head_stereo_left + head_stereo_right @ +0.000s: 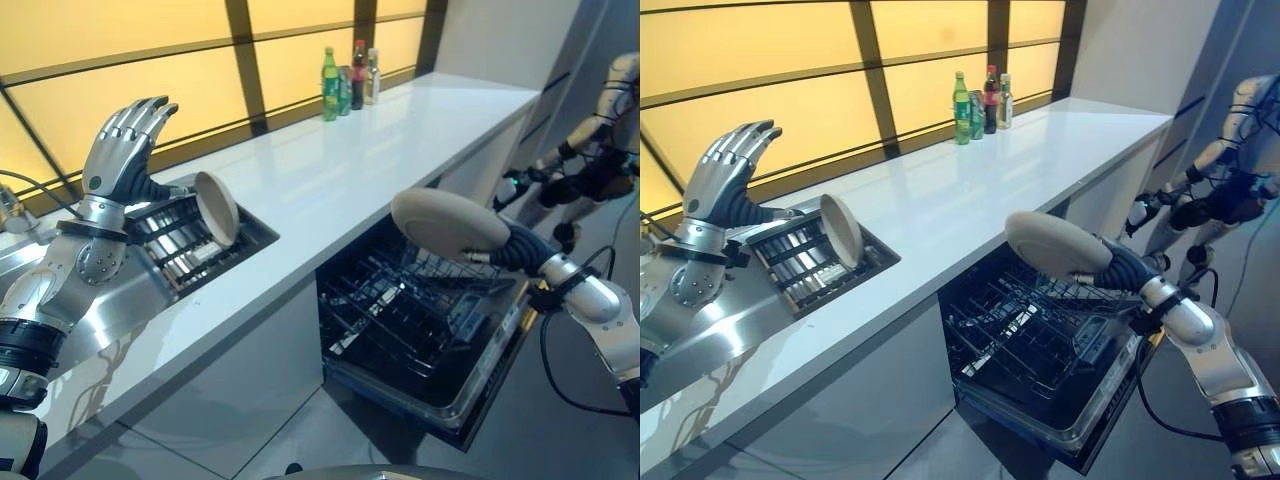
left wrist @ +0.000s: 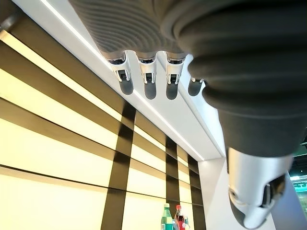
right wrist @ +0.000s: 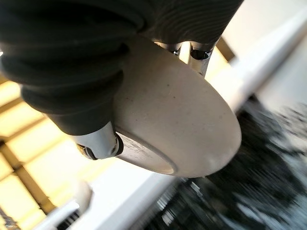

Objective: Pick up plates and place into dishwasher.

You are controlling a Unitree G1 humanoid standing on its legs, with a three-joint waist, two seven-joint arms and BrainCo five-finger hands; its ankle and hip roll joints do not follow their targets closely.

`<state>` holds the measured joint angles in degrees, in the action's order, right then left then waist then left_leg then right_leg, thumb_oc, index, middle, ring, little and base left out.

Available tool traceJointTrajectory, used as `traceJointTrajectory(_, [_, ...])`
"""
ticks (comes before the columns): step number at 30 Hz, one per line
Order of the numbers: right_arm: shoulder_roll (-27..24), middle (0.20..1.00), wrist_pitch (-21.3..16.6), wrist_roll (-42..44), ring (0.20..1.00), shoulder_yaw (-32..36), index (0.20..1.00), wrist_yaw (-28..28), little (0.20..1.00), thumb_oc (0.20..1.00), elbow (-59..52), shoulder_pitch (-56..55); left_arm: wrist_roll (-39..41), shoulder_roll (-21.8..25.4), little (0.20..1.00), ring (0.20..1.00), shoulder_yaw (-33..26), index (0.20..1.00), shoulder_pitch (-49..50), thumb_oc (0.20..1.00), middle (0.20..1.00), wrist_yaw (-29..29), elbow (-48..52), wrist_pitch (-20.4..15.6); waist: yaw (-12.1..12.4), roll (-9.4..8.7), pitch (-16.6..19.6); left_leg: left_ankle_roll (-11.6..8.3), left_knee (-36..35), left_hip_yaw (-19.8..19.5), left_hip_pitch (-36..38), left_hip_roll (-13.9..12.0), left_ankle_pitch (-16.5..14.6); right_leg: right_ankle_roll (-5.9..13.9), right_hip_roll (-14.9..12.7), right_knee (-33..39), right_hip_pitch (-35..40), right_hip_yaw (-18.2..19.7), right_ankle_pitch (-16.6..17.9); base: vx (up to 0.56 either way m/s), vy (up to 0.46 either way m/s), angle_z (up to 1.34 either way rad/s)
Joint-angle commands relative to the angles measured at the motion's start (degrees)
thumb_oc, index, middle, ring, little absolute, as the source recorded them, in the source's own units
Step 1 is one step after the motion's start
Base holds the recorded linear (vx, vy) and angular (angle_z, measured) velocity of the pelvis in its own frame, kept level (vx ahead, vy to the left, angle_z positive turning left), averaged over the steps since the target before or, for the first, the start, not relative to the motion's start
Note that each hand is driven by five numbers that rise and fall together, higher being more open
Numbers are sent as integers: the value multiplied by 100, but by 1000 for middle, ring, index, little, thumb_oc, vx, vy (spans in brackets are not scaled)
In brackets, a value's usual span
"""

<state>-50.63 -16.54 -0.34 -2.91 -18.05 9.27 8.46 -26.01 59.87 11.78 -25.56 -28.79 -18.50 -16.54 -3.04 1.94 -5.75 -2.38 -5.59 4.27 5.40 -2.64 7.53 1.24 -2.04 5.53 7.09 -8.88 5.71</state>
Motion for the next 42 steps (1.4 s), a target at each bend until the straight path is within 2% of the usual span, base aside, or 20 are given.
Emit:
traceJointTrajectory(1, [-155, 200, 200, 479, 200, -106, 200, -240, 200, 200, -33, 292, 132, 429, 1000, 1000, -264, 1000, -309, 1000, 1000, -212, -355, 227, -32, -78, -68, 151, 59, 199, 392, 417, -1151, 495, -161, -113, 149, 6, -637, 47, 12, -15])
traceJointTrajectory(3, [-135, 200, 461, 535, 200, -289, 200, -415, 200, 200, 160, 385, 156, 490, 1000, 1000, -108, 1000, -469, 1000, 1000, -193, -428, 334, -31, -71, -106, 138, 59, 209, 372, 417, -1143, 503, -163, -95, 133, 8, -621, 50, 16, -12])
traceJointTrajectory(5, [-118, 200, 543, 564, 200, -475, 200, -509, 200, 200, 349, 509, 143, 544, 1000, 1000, 45, 1000, -630, 1000, 1000, -154, -505, 367, -17, -66, -148, 130, 59, 214, 332, 417, -1121, 506, -173, -84, 104, 0, -604, 16, 8, -3])
traceJointTrajectory(9, [-67, 200, 928, 607, 200, -1111, 200, -713, 200, 200, 811, 1041, 185, 672, 1000, 1000, 646, 1000, -1282, 1000, 1000, -159, -701, 629, 29, -47, -288, 113, 59, 177, 156, 430, -1053, 509, -202, -81, -58, -18, -553, -39, 25, 2])
traceJointTrajectory(14, [40, 200, 1069, 911, 200, -2140, 200, -656, 200, 200, 1667, 2168, 391, 639, 1000, 1000, 1468, 1000, -2375, 1000, 1000, -352, -1014, 873, 151, -12, -631, 89, 59, 65, -137, 459, -942, 490, -244, -62, -296, -53, -477, -134, 25, -2])
traceJointTrajectory(18, [311, 200, 1160, 1022, 200, -2611, 200, -803, 200, 200, 2385, 2829, 400, 504, 1000, 1000, 1835, 1000, -2892, 1000, 1000, -415, -1167, 982, 267, 10, -827, 84, 59, -36, -302, 481, -873, 476, -271, -62, -437, -95, -438, -84, 5, 1])
traceJointTrajectory(23, [690, 200, 1151, 1142, 200, -2887, 200, -993, 200, 200, 3253, 3292, 231, 392, 1000, 1000, 2123, 1000, -3303, 1000, 1000, -424, -1257, 1021, 374, 52, -992, 83, 59, -126, -448, 507, -792, 455, -304, -97, -572, -140, -410, -56, 18, 6])
traceJointTrajectory(26, [872, 200, 986, 1095, 200, -3053, 200, -1086, 200, 200, 4004, 3702, 249, 343, 1000, 1000, 2376, 1000, -3744, 1000, 1000, -406, -1304, 1094, 463, 150, -1188, 76, 76, -164, -599, 514, -714, 431, -343, -171, -733, -213, -380, -94, 40, 6])
traceJointTrajectory(36, [1296, 209, 1330, 658, 209, -3144, 209, -1292, 209, 209, 5080, 3936, 339, 303, 1000, 1000, 2791, 1000, -4418, 1000, 1000, 90, -1297, 1334, 591, 312, -1467, 70, 106, -270, -732, 597, -633, 397, -435, -301, -913, -323, -352, -12, 26, 9])
traceJointTrajectory(37, [1317, 517, 1330, 625, 517, -3142, 517, -1211, 517, 517, 5115, 3942, 313, 303, 1000, 1000, 2839, 1000, -4468, 1000, 1000, 147, -1314, 1335, 595, 321, -1484, 70, 111, -271, -742, 601, -627, 395, -442, -313, -927, -328, -350, -11, 31, 6])
traceJointTrajectory(38, [1350, 1000, 1303, 541, 1000, -3123, 1000, -1032, 1000, 1000, 5145, 3941, 247, 302, 1000, 1000, 2891, 1000, -4517, 1000, 1000, 260, -1323, 1367, 595, 336, -1505, 68, 117, -266, -751, 607, -620, 391, -449, -326, -939, -329, -350, 3, 37, 4])
traceJointTrajectory(42, [1231, 1000, 1105, 662, 1000, -3046, 1000, -498, 1000, 1000, 4768, 3878, -4, 440, 1000, 1000, 3115, 1000, -4613, 1000, 1000, 576, -1283, 1535, 527, 374, -1586, 74, 139, -249, -764, 631, -607, 384, -451, -404, -1004, -288, -342, 23, 58, 1])
